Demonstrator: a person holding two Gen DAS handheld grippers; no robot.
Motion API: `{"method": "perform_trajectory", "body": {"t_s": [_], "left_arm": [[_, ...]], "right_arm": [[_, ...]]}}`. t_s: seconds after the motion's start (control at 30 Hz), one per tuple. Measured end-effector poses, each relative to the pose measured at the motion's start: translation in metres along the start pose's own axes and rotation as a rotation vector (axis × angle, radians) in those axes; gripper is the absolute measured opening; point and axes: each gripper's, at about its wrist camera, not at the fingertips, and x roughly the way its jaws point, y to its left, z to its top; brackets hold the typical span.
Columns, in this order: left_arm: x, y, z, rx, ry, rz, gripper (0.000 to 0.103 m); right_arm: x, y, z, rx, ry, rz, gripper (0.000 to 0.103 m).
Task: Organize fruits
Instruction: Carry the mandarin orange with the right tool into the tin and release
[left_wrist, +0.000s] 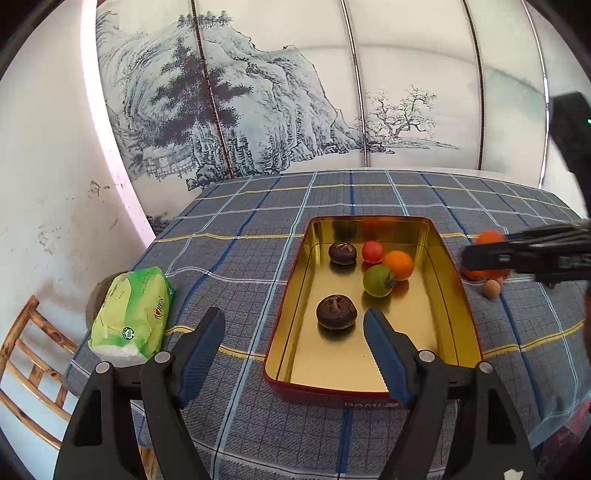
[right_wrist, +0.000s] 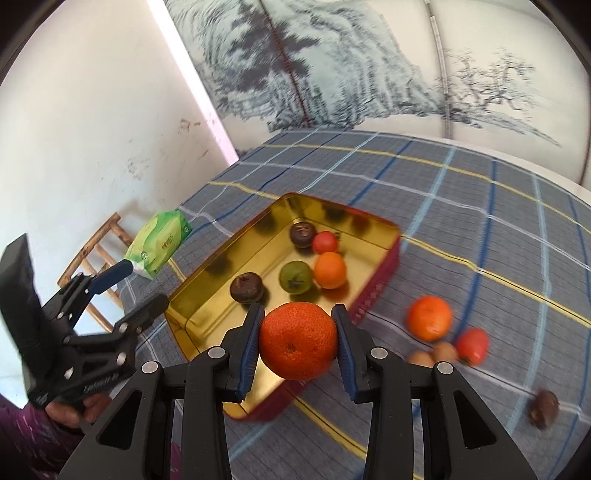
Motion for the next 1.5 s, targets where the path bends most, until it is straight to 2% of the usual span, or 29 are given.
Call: {"method": "perform_trajectory", "body": {"t_s": [0.47, 0.8, 1.13, 1.5], "left_arm": [[0.005, 0.014, -0.003, -0.009, 0.024, -0.003, 0.078], [0.015, 0.018, -0.006, -0.01, 0.046, -0.005, 0.078], [0.02, 0.023, -0.01, -0.019, 0.064, -0.006, 0.079], [0.022, 0.028, -0.012, -0.033, 0.072, -0.003, 0.081]], "right_arm": [[0.083, 0.036, 0.046, -0.076, 0.105, 0.026, 0.039], [0.128, 0.031, 0.065, -0.062, 0.177, -0.012, 0.039], [0.153, 0.034, 0.073, -0.065, 0.226, -0.037, 0.039], [0.163, 0.041, 0.074, -0.078, 0.246, -0.057, 0.039]]}}
